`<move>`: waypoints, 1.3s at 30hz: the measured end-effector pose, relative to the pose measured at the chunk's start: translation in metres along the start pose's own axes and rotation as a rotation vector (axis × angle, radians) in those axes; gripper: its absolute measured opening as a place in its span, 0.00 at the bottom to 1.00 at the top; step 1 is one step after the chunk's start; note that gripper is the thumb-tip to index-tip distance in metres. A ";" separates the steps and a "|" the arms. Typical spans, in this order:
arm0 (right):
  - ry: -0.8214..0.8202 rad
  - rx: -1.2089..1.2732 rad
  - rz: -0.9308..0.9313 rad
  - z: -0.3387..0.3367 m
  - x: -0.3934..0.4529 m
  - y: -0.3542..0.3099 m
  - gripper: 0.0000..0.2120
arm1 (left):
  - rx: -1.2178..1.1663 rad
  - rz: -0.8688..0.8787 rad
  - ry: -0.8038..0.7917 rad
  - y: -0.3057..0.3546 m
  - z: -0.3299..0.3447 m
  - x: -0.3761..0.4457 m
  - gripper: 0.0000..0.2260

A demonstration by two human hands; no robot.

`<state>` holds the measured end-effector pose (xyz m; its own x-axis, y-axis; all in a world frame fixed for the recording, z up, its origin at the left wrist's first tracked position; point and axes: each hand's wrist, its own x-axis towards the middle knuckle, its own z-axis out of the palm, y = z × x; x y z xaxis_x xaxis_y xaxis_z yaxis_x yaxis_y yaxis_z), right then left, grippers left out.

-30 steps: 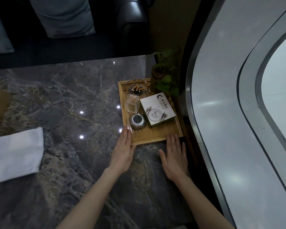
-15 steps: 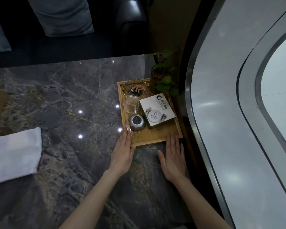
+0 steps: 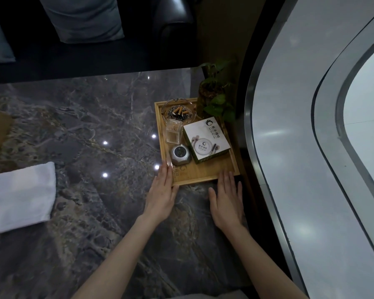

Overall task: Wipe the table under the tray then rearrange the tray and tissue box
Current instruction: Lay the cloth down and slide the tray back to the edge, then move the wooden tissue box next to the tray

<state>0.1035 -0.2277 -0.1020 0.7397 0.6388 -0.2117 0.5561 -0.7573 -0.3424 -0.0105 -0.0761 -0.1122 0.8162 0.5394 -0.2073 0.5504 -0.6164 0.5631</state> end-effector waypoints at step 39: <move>0.019 0.128 -0.567 0.004 0.041 -0.439 0.16 | -0.098 -0.293 0.594 -0.250 -0.318 -0.087 0.18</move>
<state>-0.1120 0.1314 0.0355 0.3467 0.9365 0.0528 0.8181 -0.2744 -0.5054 -0.2748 0.2134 0.0195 0.3841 0.9182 0.0968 0.6933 -0.3561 0.6265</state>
